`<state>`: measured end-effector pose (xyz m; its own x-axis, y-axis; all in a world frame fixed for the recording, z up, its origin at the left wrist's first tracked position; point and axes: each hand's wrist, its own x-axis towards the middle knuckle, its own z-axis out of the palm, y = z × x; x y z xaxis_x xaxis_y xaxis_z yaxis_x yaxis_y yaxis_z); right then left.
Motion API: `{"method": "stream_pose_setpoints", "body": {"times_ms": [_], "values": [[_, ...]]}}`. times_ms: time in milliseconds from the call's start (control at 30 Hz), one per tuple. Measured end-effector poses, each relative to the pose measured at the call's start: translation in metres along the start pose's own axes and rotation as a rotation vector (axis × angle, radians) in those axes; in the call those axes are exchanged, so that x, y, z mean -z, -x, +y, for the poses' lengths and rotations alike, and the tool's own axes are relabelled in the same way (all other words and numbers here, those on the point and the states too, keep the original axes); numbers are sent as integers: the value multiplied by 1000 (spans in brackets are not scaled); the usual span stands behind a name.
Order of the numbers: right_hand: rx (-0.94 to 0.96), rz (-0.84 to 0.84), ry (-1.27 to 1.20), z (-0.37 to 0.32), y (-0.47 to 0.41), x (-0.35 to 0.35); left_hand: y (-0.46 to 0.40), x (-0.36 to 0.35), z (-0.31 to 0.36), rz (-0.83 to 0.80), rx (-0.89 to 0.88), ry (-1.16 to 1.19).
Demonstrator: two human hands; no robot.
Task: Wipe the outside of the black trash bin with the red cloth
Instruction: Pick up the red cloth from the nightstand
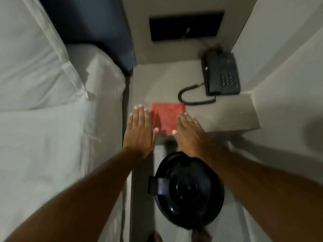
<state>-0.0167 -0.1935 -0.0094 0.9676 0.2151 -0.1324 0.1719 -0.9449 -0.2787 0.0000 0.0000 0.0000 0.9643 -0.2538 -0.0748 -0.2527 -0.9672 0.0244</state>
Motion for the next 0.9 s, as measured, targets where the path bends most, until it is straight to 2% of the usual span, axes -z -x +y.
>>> {"method": "stream_pose_setpoints", "body": {"times_ms": [133, 200, 300, 400, 467, 533, 567, 633, 700, 800, 867, 900], "values": [[-48, -100, -15, 8, -9, -55, -6, -56, -9, -144, -144, -19], [-70, -70, -74, 5, -7, -72, -6, -70, -9, -176, -228, -32], [-117, -8, -171, 4, -16, -63, -20, -63, -3, -147, -199, -14], [-263, 107, -257, 2, -33, -46, -34, -50, 7, -169, -201, -100], [-510, 145, -350, -2, -48, -41, -40, -42, 9, -200, -213, -120], [-878, 131, -707, -1, -60, -38, -38, -32, 13, -194, -205, -73], [-995, 111, -925, 0, -64, -34, -34, -25, 16, -173, -204, -48], [-1075, 103, -1288, -1, -54, -25, -17, -14, 23, -94, -200, 0], [-1077, 130, -1635, -3, -16, -10, 18, -3, 37, 8, -218, 69], [-947, 212, -2163, -3, 74, -13, 90, 7, 71, 172, -341, 200], [-845, 227, -2428, -8, 141, -29, 139, 1, 104, 175, -488, 246], [-846, 218, -2477, -11, 176, -38, 165, -7, 121, 152, -573, 263]]}}
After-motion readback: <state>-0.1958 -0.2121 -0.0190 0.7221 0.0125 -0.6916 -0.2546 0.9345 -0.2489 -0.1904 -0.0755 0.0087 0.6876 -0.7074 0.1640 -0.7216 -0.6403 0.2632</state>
